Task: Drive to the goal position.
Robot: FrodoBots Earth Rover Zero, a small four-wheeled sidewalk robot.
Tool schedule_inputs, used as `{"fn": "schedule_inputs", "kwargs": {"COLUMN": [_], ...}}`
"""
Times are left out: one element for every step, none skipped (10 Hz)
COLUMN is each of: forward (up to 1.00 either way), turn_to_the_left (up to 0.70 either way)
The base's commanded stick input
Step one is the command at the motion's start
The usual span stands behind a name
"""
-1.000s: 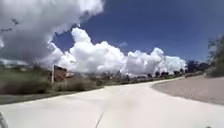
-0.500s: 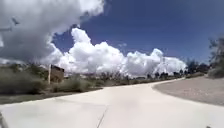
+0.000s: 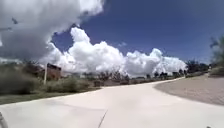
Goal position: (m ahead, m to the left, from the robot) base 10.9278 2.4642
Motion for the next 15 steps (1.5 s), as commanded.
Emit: {"fn": "schedule_inputs", "kwargs": {"forward": [0.85, 0.85, 0.85, 0.85, 0.85, 0.85, 0.85, 0.85, 0.85, 0.85, 0.85, 0.85, 0.85, 0.85, 0.85], "turn_to_the_left": [0.0, 0.0, 0.0, 0.0, 0.0, 0.0, 0.0, 0.0, 0.0, 0.0, 0.0, 0.0, 0.0, 0.0, 0.0]}}
